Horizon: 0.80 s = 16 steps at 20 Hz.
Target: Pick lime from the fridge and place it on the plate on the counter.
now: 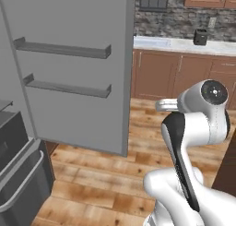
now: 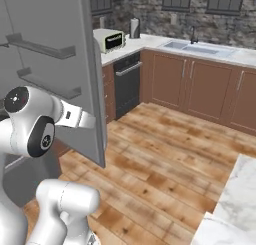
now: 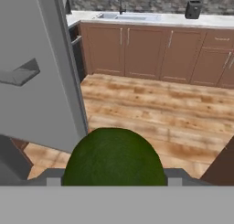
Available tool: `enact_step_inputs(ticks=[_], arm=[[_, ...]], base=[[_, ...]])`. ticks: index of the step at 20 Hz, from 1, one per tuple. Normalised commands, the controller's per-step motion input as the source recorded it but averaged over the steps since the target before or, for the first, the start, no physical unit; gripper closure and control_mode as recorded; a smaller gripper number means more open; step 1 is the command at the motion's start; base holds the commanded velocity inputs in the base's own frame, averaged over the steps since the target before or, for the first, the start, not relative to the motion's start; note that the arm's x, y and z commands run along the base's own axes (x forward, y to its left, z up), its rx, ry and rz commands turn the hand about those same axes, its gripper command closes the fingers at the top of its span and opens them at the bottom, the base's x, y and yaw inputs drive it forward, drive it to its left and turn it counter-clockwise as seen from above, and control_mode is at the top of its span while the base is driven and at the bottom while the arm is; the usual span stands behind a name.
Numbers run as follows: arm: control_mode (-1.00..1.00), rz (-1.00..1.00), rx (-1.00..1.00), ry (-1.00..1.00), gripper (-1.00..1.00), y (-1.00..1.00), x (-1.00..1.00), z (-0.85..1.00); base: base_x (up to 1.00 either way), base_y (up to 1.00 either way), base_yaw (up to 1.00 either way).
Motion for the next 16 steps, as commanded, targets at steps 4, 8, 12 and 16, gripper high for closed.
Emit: enact_step_inputs(ticks=[4, 8, 12, 16], arm=[[1.0, 0.0, 0.0, 0.0, 1.0, 0.0, 0.0, 0.0], [1.0, 0.0, 0.0, 0.0, 1.0, 0.0, 0.0, 0.0], [1.0, 0.0, 0.0, 0.0, 1.0, 0.0, 0.0, 0.0], [1.0, 0.0, 0.0, 0.0, 1.0, 0.0, 0.0, 0.0]], base=[[0.0, -0.18, -0.26], [0.0, -0.2, -0.24], [0.0, -0.22, -0.22], [0.0, -0.25, -0.23]])
